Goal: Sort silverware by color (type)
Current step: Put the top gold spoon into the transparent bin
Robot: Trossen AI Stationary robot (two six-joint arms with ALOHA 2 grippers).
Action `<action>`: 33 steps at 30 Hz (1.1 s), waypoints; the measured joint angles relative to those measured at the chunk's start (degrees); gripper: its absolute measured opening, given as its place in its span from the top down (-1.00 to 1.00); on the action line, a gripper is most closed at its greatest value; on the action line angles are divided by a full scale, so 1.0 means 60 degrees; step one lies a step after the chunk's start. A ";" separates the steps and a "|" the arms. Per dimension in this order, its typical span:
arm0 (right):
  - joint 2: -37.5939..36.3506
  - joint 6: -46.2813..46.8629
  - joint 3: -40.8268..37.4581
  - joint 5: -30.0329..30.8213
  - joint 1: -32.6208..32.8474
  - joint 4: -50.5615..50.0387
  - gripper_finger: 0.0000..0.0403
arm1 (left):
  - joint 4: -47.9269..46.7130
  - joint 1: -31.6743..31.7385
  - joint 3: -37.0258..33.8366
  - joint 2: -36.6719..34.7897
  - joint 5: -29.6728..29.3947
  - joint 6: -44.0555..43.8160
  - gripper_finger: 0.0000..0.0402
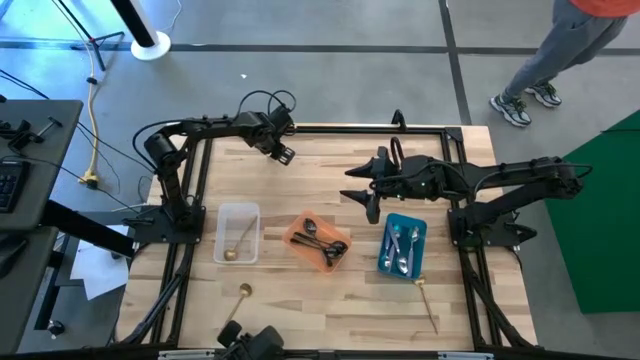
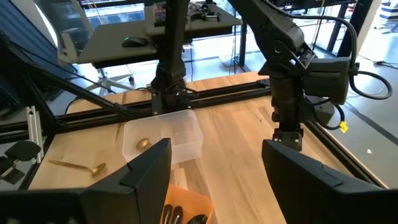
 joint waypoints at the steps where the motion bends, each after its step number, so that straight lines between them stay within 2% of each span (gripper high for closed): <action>1: 0.0000 -0.0011 0.0000 0.0003 0.0000 -0.0001 -0.17 | 0.0001 0.0000 0.0000 0.0000 -0.0045 0.0030 0.45; 19: 0.0000 -0.0020 0.0000 0.0200 0.0000 -0.0015 -0.17 | 0.0047 -0.0073 0.0004 0.0590 -0.0209 0.0242 0.46; 22: 0.0000 -0.0024 0.0000 0.0200 0.0000 -0.0021 -0.17 | 0.0053 -0.0074 0.0004 0.0594 -0.0188 0.0526 0.55; 28: 0.0000 -0.0024 0.0000 0.0200 0.0000 -0.0029 -0.17 | 0.0142 -0.0073 0.0014 0.0590 -0.0383 0.1016 0.94; 33: 0.0000 -0.0024 0.0000 0.0197 0.0000 -0.0029 -0.17 | 0.0080 -0.0113 -0.0015 0.0427 -0.0346 0.1093 0.97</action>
